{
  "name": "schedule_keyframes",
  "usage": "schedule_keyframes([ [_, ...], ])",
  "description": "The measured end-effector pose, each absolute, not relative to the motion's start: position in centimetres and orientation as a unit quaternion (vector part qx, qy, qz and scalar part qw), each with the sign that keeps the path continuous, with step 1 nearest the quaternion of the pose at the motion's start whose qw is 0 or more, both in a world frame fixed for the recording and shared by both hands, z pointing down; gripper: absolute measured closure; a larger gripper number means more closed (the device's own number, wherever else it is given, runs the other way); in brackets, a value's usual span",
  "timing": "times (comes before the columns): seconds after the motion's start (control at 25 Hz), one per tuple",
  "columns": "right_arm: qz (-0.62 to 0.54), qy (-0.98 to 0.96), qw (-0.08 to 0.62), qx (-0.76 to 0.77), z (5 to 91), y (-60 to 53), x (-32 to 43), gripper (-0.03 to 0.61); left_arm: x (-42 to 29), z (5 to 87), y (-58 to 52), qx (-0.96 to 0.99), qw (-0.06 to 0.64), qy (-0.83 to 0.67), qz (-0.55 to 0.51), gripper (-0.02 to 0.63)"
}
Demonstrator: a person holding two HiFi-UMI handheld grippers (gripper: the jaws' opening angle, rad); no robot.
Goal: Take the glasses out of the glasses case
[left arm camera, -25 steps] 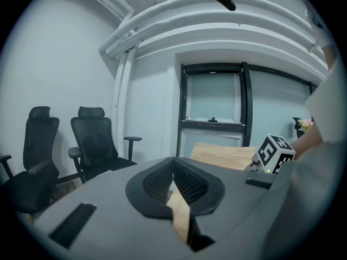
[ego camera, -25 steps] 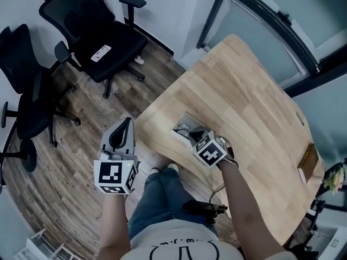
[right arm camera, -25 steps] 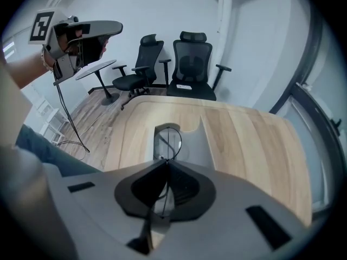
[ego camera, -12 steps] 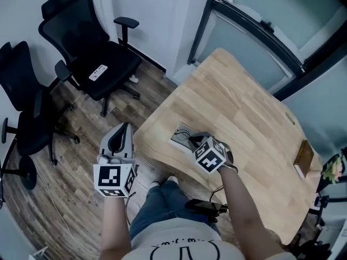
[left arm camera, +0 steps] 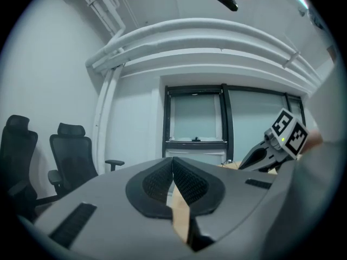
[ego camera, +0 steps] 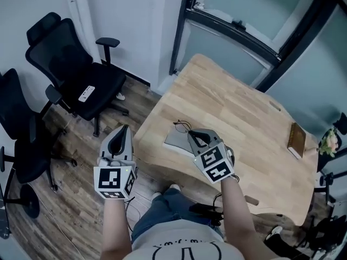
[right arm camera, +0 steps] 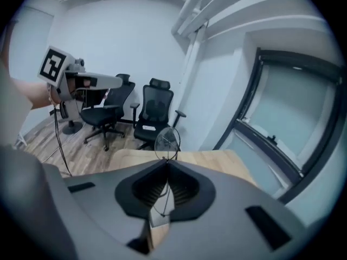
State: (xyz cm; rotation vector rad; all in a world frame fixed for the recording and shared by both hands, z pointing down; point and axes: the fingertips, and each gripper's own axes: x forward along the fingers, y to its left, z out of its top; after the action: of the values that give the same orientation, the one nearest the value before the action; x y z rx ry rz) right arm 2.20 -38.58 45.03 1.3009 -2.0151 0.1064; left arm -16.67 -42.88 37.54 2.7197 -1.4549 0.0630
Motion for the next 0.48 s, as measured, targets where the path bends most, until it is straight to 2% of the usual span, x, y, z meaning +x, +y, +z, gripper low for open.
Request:
schedule_keyframes([
  [0.48,-0.031,-0.778,0.121,0.616,29.9,-32.6,6.1,0.561,-11.3,31.3,-39.4,0.895,-0.039,-0.445,-0.017,0.597],
])
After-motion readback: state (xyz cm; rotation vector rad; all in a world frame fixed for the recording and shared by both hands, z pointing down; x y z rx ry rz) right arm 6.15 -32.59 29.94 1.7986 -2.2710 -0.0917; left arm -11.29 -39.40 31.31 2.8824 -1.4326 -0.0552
